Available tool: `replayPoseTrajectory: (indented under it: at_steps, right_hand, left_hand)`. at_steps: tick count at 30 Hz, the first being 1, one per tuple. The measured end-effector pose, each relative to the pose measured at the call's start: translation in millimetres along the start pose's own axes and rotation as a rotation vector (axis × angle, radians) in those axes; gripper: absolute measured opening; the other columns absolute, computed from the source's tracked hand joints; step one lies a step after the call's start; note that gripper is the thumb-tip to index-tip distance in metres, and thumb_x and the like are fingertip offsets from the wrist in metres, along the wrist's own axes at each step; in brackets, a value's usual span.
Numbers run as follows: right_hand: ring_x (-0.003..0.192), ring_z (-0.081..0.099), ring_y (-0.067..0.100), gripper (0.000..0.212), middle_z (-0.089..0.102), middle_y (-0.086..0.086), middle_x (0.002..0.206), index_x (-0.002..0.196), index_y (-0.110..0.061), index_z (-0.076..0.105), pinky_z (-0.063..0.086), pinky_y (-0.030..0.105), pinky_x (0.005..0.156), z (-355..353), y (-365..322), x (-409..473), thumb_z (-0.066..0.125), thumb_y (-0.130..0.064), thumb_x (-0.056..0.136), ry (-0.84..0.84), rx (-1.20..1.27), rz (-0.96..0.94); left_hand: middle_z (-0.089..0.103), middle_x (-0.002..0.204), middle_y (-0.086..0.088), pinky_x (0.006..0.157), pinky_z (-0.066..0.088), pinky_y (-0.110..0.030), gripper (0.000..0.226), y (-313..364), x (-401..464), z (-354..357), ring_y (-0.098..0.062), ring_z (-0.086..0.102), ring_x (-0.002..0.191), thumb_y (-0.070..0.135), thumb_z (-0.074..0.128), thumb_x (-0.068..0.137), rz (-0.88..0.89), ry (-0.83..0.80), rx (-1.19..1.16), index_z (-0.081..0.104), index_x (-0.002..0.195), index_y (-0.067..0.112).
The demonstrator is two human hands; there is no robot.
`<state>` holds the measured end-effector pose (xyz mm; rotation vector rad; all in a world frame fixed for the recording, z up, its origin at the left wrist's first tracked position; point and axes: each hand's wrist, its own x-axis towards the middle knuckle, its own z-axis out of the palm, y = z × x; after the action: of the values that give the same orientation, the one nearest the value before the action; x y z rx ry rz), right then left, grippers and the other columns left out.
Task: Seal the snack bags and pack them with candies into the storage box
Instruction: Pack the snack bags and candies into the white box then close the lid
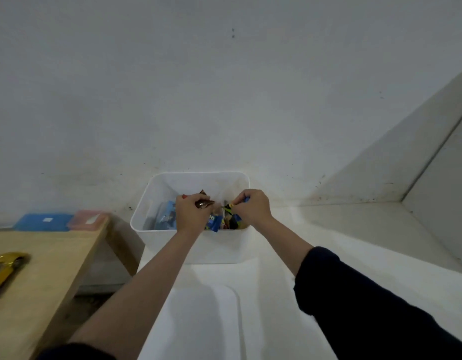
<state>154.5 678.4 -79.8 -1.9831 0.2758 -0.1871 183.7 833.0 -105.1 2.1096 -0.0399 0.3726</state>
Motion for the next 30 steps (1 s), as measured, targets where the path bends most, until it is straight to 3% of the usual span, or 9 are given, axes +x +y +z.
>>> replayPoseTrajectory:
  at_steps: [3,6,9,11,13,16,20,24,30]
  right_hand:
    - [0.070,0.058,0.014,0.009,0.065,0.002,0.074,0.074,-0.002,0.069,0.046,0.019,0.051,17,-1,21,0.060,-0.002,0.073,-0.038,-0.154,0.058]
    - [0.078,0.059,0.018,0.008,0.064,0.001,0.080,0.075,-0.013,0.064,0.045,0.020,0.054,25,0,29,0.065,-0.020,0.078,-0.079,-0.162,0.121]
    - [0.083,0.061,0.023,0.040,0.065,0.010,0.093,0.095,-0.002,0.065,0.051,0.034,0.072,28,3,31,0.060,-0.040,0.081,-0.074,-0.156,0.137]
    - [0.087,0.061,0.022,0.041,0.067,0.008,0.101,0.098,-0.008,0.065,0.048,0.035,0.081,26,5,31,0.056,-0.046,0.085,-0.089,-0.163,0.135]
    - [0.096,0.059,0.019,0.034,0.066,0.001,0.104,0.095,-0.015,0.065,0.046,0.031,0.084,21,7,29,0.054,-0.046,0.088,-0.078,-0.152,0.112]
    - [0.097,0.061,0.017,0.017,0.065,-0.003,0.096,0.089,-0.022,0.063,0.046,0.027,0.082,8,12,17,0.056,-0.038,0.088,0.010,-0.112,0.030]
    - [0.098,0.059,0.014,0.024,0.066,0.000,0.107,0.109,-0.015,0.063,0.042,0.022,0.082,-22,43,-15,0.059,-0.028,0.089,0.077,-0.149,-0.088]
    - [0.112,0.052,0.019,0.034,0.057,0.006,0.120,0.120,-0.016,0.057,0.036,0.023,0.089,-55,99,-61,0.060,-0.028,0.088,0.113,-0.282,-0.027]
    - [0.135,0.030,0.037,0.072,0.031,0.018,0.148,0.140,-0.022,0.040,0.028,0.054,0.106,-88,218,-157,0.067,-0.048,0.079,0.287,-0.555,0.375]
  left_hand:
    - [0.072,0.086,-0.010,0.075,0.050,-0.024,0.025,-13,22,3,-0.022,0.064,0.086,0.031,0.071,0.082,-0.081,-0.155,0.029,0.074,0.088,0.006]
    - [0.064,0.068,0.001,0.061,0.042,-0.025,0.049,-23,32,7,-0.022,0.061,0.077,0.053,0.044,0.092,-0.161,-0.417,0.161,0.069,0.073,0.016]
    - [0.066,0.092,-0.004,0.077,0.040,-0.025,0.052,-33,33,10,-0.026,0.062,0.099,0.055,0.033,0.095,-0.136,-0.549,0.144,0.069,0.099,0.019]
    - [0.064,0.117,-0.010,0.087,0.035,-0.024,0.051,-35,29,11,-0.029,0.055,0.117,0.051,0.030,0.098,-0.076,-0.565,0.147,0.061,0.121,0.018]
    - [0.061,0.126,-0.012,0.091,0.035,-0.025,0.047,-35,22,12,-0.030,0.053,0.119,0.044,0.033,0.099,0.000,-0.523,0.140,0.056,0.127,0.015]
    - [0.068,0.099,-0.011,0.085,0.050,-0.035,0.035,-27,2,10,-0.027,0.061,0.094,0.040,0.041,0.096,0.205,-0.370,0.138,0.063,0.101,0.013]
    - [0.064,0.098,-0.007,0.085,0.047,-0.043,0.033,-17,-35,22,-0.027,0.057,0.095,0.038,0.053,0.088,0.420,-0.205,0.202,0.064,0.103,0.011]
    - [0.055,0.129,-0.010,0.109,0.022,-0.059,0.046,-19,-61,38,-0.030,0.046,0.126,0.045,0.051,0.089,0.350,-0.213,0.549,0.056,0.124,0.016]
    - [0.017,0.154,-0.025,0.106,0.007,-0.070,0.075,-44,-66,28,-0.040,0.008,0.144,0.059,0.041,0.088,0.026,-0.035,0.616,0.030,0.143,0.010]
